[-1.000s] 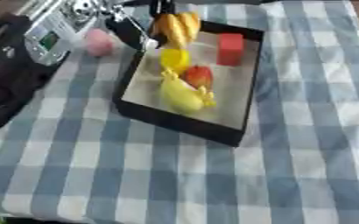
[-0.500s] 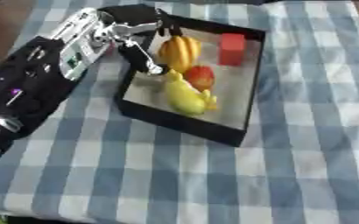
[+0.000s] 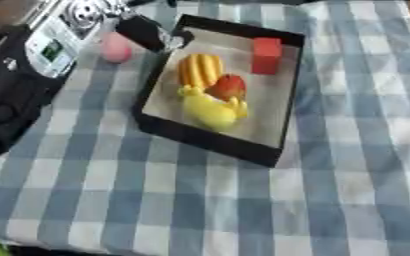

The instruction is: Pick up objects on the table and place them in the box.

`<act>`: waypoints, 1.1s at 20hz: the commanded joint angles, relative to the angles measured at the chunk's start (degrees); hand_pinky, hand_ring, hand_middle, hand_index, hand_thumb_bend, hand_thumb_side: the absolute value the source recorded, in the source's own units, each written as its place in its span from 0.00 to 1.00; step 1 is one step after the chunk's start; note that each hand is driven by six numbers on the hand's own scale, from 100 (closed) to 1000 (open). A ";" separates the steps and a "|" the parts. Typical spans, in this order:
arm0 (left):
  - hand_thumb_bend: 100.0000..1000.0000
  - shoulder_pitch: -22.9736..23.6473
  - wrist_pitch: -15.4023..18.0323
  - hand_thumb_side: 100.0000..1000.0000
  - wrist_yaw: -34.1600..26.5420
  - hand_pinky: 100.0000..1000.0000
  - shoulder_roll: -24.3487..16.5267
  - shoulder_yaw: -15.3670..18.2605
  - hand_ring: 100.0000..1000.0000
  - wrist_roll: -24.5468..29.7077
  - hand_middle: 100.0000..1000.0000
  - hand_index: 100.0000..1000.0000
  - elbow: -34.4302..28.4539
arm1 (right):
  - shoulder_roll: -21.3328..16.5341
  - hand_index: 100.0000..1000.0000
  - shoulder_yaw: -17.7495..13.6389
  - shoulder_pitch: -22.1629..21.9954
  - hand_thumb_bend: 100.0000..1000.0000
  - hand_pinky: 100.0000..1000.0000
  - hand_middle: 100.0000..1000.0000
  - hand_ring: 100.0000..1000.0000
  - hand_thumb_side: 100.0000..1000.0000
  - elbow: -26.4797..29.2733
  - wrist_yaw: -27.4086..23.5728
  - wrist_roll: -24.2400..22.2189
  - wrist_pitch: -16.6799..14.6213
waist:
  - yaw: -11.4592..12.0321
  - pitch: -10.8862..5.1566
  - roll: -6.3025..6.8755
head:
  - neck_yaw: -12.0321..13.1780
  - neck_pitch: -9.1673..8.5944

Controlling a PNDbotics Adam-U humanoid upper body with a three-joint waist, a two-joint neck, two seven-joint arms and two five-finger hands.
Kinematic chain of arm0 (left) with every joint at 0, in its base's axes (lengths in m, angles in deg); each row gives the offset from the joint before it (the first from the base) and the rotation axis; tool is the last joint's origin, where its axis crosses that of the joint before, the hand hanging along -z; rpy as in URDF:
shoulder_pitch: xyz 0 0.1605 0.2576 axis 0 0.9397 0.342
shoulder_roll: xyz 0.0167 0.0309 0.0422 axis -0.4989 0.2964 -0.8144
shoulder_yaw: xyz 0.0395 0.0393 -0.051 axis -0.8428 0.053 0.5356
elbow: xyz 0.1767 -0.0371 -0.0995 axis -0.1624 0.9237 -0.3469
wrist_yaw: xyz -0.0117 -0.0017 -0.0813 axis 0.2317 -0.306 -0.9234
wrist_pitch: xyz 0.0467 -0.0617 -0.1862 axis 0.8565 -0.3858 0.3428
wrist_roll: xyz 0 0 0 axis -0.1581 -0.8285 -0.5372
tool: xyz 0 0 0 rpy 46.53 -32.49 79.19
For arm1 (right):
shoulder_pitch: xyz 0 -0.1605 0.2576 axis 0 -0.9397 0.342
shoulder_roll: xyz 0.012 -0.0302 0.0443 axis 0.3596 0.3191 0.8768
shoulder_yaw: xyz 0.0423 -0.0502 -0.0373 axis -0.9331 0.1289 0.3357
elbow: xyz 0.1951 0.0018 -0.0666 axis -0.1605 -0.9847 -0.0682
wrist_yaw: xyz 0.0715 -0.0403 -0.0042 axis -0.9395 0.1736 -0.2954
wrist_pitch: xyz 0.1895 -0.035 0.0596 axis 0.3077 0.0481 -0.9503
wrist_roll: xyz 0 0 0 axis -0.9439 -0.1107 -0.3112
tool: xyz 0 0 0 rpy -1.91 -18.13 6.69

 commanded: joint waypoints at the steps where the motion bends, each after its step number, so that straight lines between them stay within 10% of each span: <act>1: 0.16 -0.12 -3.07 0.29 -3.00 0.85 -4.30 3.40 0.70 0.06 0.75 0.86 -2.58 | -1.69 0.75 -0.78 0.16 0.00 0.77 0.58 0.81 0.60 1.04 0.12 0.37 0.02 | 0.17 -2.22 0.13 | -0.50 0.14; 10: 0.19 3.58 -6.05 0.35 -1.49 0.85 -8.09 7.22 0.71 -0.42 0.75 0.86 3.58 | -1.40 0.75 -0.89 -0.31 0.00 0.77 0.58 0.81 0.60 1.04 0.50 0.65 0.08 | 0.22 -1.68 -0.80 | -2.67 -1.46; 22: 0.48 1.48 -1.62 0.54 1.64 0.87 -4.69 9.05 0.75 5.94 0.77 0.87 15.59 | -0.38 0.75 -0.26 0.01 0.00 0.77 0.57 0.81 0.61 1.04 1.06 0.69 0.70 | -1.20 0.19 -1.80 | -2.90 -4.51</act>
